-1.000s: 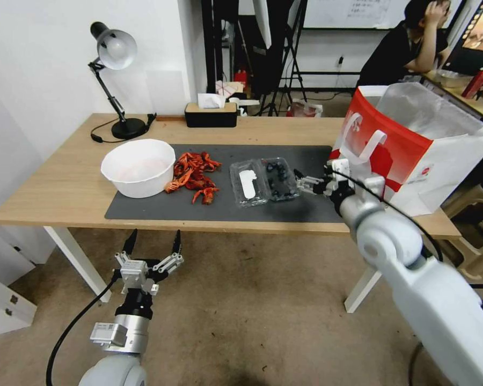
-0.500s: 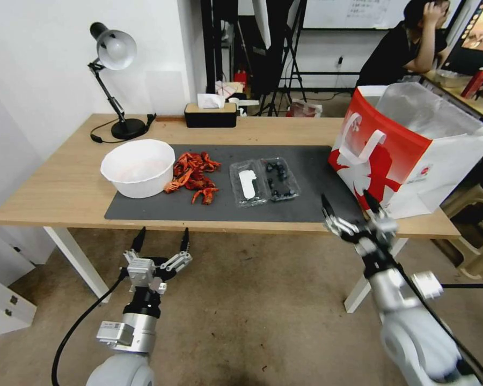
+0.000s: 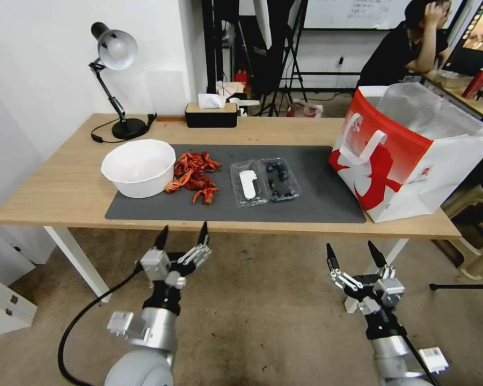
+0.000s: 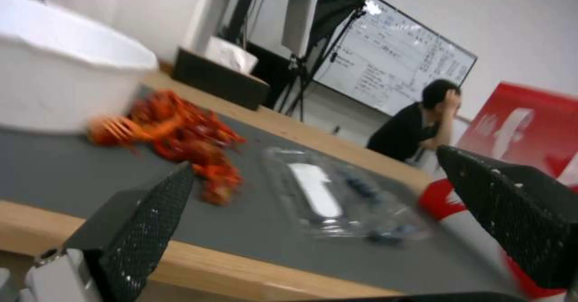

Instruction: Close the takeout container lid, then place the container into the takeout bag.

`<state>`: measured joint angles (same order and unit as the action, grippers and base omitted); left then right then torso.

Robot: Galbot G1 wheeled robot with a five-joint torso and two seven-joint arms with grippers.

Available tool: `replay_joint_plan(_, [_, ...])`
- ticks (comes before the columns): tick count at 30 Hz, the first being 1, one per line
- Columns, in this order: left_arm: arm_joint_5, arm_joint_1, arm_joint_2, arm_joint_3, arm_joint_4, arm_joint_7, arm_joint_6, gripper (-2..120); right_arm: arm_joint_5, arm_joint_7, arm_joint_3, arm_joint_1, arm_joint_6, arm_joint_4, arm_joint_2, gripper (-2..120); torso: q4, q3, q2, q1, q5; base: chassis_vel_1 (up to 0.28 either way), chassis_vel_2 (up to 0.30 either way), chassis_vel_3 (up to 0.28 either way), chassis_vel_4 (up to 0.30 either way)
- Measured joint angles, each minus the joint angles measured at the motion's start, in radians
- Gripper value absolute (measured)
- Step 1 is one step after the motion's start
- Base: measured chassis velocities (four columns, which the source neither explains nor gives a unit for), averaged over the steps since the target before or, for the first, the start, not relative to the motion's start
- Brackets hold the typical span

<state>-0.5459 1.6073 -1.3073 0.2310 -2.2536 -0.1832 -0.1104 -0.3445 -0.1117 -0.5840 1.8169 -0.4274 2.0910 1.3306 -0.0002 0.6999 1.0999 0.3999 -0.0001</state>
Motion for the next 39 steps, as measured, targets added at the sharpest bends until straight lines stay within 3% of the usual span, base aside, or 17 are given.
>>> replay_joint_plan(2, [-0.117,-0.062,0.032,-0.081,-0.007,-0.067,0.013,100,-0.003,-0.013,-0.003,0.008,0.000,0.008,0.003,100,0.0001,0.000,0.000,0.000,-0.0002,0.000,0.000,0.000,0.000])
replay_joint_plan(3, [-0.117,-0.062,0.032,-0.081,-0.007,-0.067,0.013,100,-0.003,-0.013,-0.003,0.008,0.000,0.008,0.003,100,0.0001,0.000,0.000,0.000,-0.0002,0.000,0.000,0.000,0.000])
replay_joint_plan(5, [-0.250,-0.159,0.054,-0.175,-0.009,-0.130,0.016,100,0.002,-0.017,-0.002,0.011,0.009,0.021,0.006,100,0.0001,0.000,0.000,0.000,-0.0001,0.000,0.000,0.000,0.000])
replay_joint_plan(7, [-0.281,-0.187,0.054,-0.201,-0.008,-0.148,0.018,100,0.007,-0.017,0.001,0.011,0.013,0.024,0.007,100,0.0001,0.000,0.000,0.000,0.0000,0.000,0.000,0.000,0.000])
replay_joint_plan(9, [-0.390,-0.278,0.042,-0.268,0.004,-0.227,0.039,100,0.024,-0.012,0.011,0.009,0.028,0.033,0.011,100,0.0003,0.000,0.000,0.000,0.0001,0.000,0.000,0.000,0.000])
replay_joint_plan(10, [-0.390,-0.278,0.042,-0.268,0.004,-0.227,0.039,100,0.024,-0.012,0.011,0.009,0.028,0.033,0.011,100,0.0003,0.000,0.000,0.000,0.0001,0.000,0.000,0.000,0.000])
replay_joint_plan(14, [-0.553,-0.445,-0.012,-0.329,0.056,-0.376,0.081,100,0.052,-0.003,0.025,0.006,0.050,0.043,0.021,100,0.0001,0.000,0.000,0.000,0.0001,0.000,0.000,0.000,0.000])
replay_joint_plan(18, [-0.618,-0.546,-0.047,-0.346,0.122,-0.441,0.087,100,0.064,0.000,0.031,0.005,0.057,0.043,0.028,100,0.0001,0.000,0.000,0.000,0.0002,0.000,0.000,0.000,0.000])
replay_joint_plan(22, [-0.658,-0.615,-0.073,-0.355,0.186,-0.467,0.087,100,0.071,0.001,0.036,0.002,0.060,0.034,0.034,100,0.0001,0.000,0.000,0.000,0.0002,0.000,0.000,0.000,0.000])
replay_joint_plan(29, [-0.678,-0.678,-0.135,-0.385,0.269,-0.540,0.100,100,0.077,0.006,0.041,-0.010,0.068,0.022,0.040,100,0.0001,0.000,0.000,0.000,0.0002,0.000,0.000,0.000,0.000])
replay_joint_plan(39, [-0.670,-0.713,-0.204,-0.398,0.352,-0.573,0.102,100,0.082,0.008,0.042,-0.018,0.070,0.007,0.047,100,0.0001,0.000,0.000,0.000,0.0001,0.000,0.000,0.000,0.000])
